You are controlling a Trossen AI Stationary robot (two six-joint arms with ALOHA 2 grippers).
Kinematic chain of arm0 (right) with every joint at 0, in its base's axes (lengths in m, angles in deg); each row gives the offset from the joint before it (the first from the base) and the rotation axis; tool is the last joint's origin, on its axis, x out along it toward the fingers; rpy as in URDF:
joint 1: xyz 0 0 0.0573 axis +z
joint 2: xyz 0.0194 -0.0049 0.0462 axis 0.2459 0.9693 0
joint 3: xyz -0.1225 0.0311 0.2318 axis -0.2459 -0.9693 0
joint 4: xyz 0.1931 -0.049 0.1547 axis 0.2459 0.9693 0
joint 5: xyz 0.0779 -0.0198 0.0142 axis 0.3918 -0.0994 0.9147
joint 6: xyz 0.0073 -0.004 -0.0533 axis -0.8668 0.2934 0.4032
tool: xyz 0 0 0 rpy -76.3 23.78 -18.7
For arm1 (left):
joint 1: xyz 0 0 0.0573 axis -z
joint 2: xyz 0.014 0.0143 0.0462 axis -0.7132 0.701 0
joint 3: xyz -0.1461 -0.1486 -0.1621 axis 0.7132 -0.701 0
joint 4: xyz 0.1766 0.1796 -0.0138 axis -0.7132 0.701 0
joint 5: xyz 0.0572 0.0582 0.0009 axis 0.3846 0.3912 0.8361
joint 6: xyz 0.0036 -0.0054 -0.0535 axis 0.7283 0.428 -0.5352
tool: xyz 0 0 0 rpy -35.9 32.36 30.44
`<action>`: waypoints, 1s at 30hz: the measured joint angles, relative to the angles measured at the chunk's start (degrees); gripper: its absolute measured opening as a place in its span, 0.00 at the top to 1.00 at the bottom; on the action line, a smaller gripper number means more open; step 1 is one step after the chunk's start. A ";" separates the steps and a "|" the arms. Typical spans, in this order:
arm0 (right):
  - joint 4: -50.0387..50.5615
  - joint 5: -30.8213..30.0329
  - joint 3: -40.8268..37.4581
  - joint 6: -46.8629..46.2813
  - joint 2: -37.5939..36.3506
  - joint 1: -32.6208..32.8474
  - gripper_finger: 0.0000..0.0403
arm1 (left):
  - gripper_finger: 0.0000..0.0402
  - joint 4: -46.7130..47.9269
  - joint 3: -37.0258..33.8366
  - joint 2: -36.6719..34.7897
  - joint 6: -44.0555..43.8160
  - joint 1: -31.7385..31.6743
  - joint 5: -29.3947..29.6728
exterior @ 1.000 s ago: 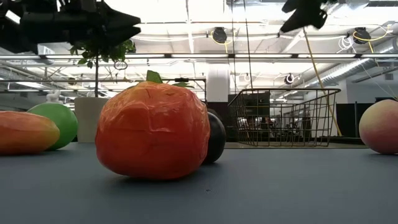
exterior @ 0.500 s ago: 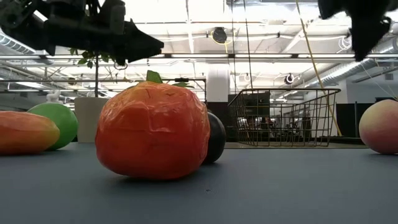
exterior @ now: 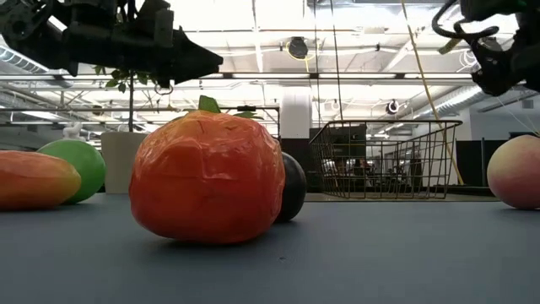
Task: Build produce basket
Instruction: Put the bottom right black plum into the gold wire basket
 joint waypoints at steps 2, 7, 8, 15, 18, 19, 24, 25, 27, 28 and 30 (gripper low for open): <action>-1.18 0.04 -0.55 0.53 0.00 0.00 0.38 | 0.52 0.01 0.00 0.00 0.00 -0.60 0.01; -6.39 2.97 -2.69 2.54 0.02 0.47 0.38 | 0.52 0.01 0.00 0.00 -0.24 -1.52 0.01; -7.21 3.58 -3.04 2.53 0.00 0.75 0.38 | 0.52 0.01 0.00 0.00 -0.22 -1.61 0.01; -8.42 4.50 -3.71 2.24 -0.04 1.67 0.38 | 0.52 0.14 0.00 0.00 -0.04 -1.61 0.01; -9.94 4.49 -5.12 3.30 0.04 2.52 0.38 | 0.52 0.21 0.00 -0.01 -0.13 -1.61 0.01; -10.46 4.61 -5.70 3.96 -0.03 2.75 0.38 | 0.52 0.23 0.00 0.00 -0.13 -1.61 0.01; -14.76 6.46 -9.25 4.19 -0.07 3.43 0.33 | 0.52 0.23 0.00 -0.01 -0.15 -1.61 -0.01; -15.43 6.61 -9.72 4.17 -0.07 3.43 0.31 | 0.52 0.23 0.00 0.00 -0.14 -1.61 -0.01; -16.45 7.04 -10.49 4.18 0.00 3.43 0.28 | 0.52 0.23 0.00 0.00 -0.15 -1.61 -0.01; -16.92 7.15 -10.78 4.14 0.04 3.43 0.27 | 0.52 0.23 0.00 0.00 -0.15 -1.61 -0.01; -17.57 7.17 -11.06 3.69 0.00 3.43 0.25 | 0.52 0.21 0.00 -0.02 -0.17 -1.61 -0.01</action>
